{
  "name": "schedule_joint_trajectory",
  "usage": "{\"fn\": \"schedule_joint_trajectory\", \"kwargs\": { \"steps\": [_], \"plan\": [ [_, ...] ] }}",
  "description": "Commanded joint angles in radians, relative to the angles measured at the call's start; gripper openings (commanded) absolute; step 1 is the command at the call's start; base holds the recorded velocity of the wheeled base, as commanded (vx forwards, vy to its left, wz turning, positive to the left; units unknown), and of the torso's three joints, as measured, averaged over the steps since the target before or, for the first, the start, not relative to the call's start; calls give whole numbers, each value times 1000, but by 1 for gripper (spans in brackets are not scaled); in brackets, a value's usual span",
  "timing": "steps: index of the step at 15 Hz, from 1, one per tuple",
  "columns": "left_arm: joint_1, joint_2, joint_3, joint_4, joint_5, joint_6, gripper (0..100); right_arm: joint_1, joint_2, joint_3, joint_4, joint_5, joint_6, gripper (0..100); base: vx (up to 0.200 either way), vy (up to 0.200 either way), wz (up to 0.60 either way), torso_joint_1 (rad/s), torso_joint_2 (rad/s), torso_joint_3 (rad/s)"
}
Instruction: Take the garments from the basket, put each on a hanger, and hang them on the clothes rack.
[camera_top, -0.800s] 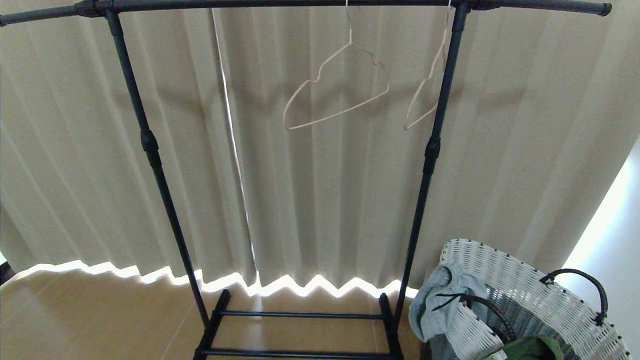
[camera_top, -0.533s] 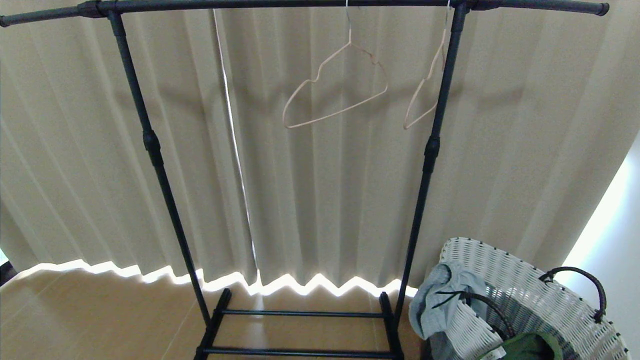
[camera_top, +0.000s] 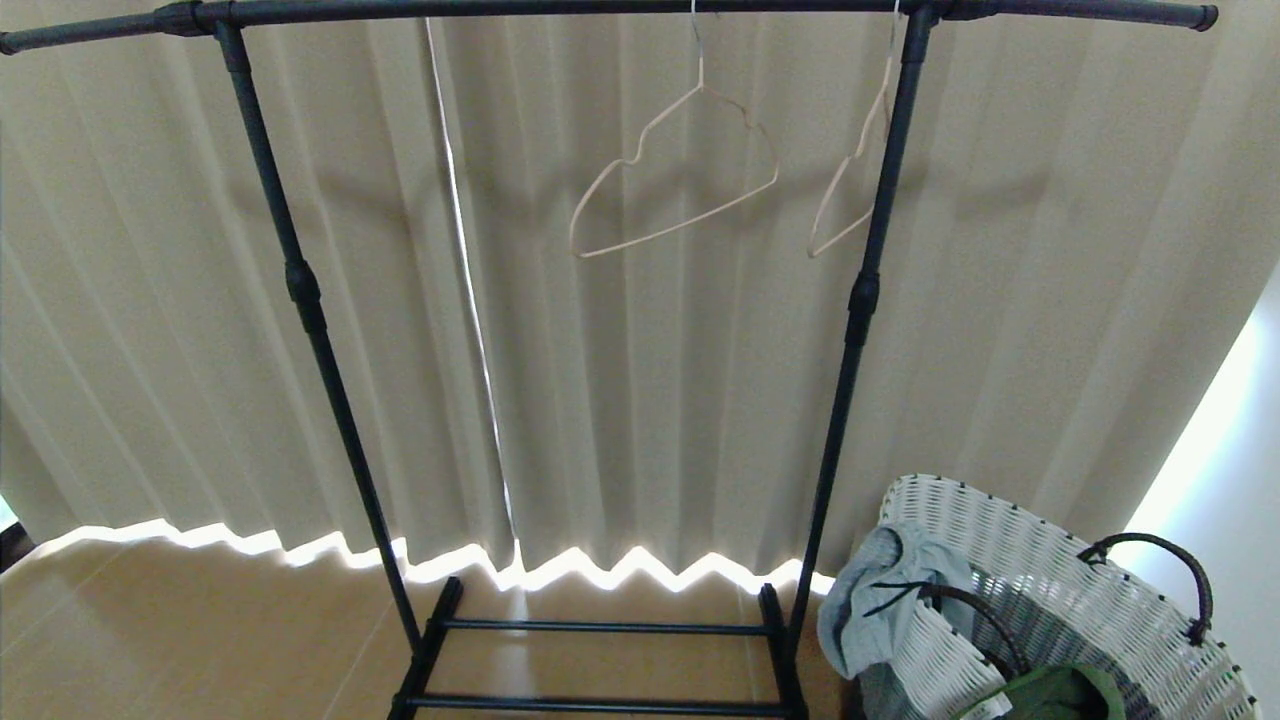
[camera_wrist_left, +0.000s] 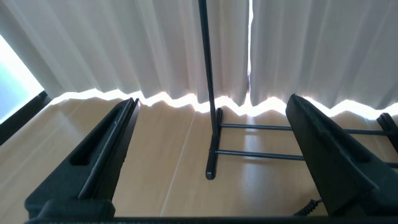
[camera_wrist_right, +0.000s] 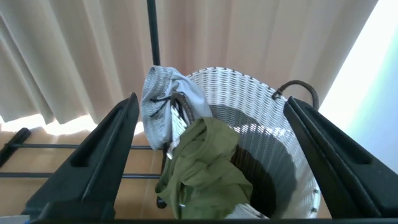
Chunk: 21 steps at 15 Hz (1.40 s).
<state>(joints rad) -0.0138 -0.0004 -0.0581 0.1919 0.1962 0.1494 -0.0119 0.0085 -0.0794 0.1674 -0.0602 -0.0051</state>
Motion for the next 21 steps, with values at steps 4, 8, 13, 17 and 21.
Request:
{"fn": "schedule_joint_trajectory", "kwargs": {
  "steps": [4, 8, 13, 17, 21],
  "plan": [
    [0, 0, 0, 0, 0, 1, 100, 27, 404, -181, 233, -23, -142, 100, 0, 0, 0, 0, 0, 0],
    [0, 0, 0, 0, 0, 1, 100, 27, 869, -197, 139, -78, -265, 100, 0, 0, 0, 0, 0, 0],
    [0, 0, 0, 0, 2, -1, 100, 12, 1349, -197, -149, -207, -334, 100, 0, 0, 0, 0, 0, 0],
    [0, 0, 0, 0, 3, -1, 100, 12, 1539, -243, -252, -210, -334, 100, 0, 0, 0, 0, 0, 0],
    [0, 0, 0, 0, 3, -1, 100, -36, 1653, -306, -302, -242, -334, 100, 0, 0, 0, 0, 0, 0]
  ]
}}
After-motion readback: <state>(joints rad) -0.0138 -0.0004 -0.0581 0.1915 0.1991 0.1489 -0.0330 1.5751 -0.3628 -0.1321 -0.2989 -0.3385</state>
